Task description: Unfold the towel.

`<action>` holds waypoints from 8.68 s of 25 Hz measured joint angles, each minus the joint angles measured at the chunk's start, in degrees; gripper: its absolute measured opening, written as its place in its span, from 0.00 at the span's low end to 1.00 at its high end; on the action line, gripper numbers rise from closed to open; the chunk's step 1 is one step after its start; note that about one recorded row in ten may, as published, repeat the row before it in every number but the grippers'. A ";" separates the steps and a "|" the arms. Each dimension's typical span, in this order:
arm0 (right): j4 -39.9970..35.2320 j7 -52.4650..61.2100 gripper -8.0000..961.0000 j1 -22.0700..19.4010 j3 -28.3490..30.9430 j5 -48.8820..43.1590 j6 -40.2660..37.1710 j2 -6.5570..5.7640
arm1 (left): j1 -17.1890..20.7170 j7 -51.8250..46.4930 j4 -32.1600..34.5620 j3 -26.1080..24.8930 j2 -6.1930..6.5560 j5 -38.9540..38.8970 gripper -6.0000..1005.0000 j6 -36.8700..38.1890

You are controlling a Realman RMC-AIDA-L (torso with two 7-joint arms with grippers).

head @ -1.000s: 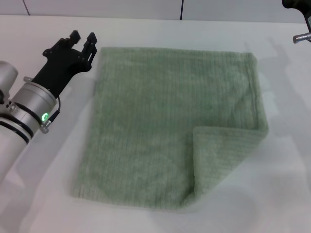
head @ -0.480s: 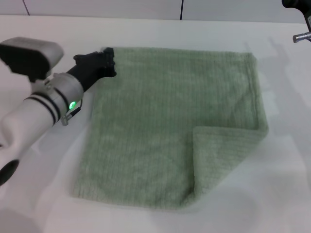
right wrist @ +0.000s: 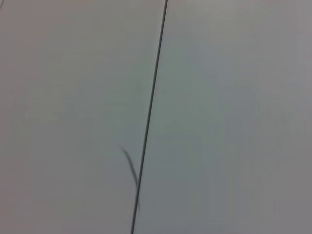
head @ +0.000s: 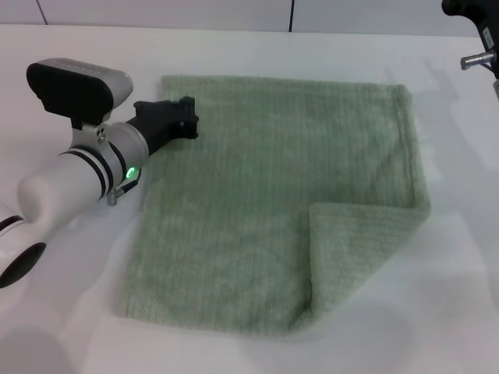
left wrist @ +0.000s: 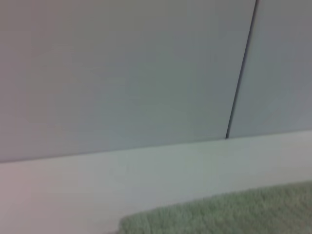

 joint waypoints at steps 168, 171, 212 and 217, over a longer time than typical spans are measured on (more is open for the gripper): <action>-52.89 -29.60 0.08 10.57 26.44 6.58 165.77 -0.64 | -0.18 -2.50 -2.38 0.76 0.12 -0.18 0.00 -6.52; -56.26 -29.45 0.08 8.88 24.73 6.52 167.96 -0.63 | -0.05 -2.52 -2.71 0.76 0.17 -0.12 0.00 -6.52; -60.11 -31.64 0.25 7.49 24.69 1.28 171.27 -0.83 | 0.20 -2.52 -4.07 0.76 0.25 -0.25 0.00 -8.09; -59.84 -31.09 0.28 7.70 23.43 1.40 171.36 -0.77 | 0.42 -2.52 -4.09 0.76 0.23 -0.23 0.00 -8.12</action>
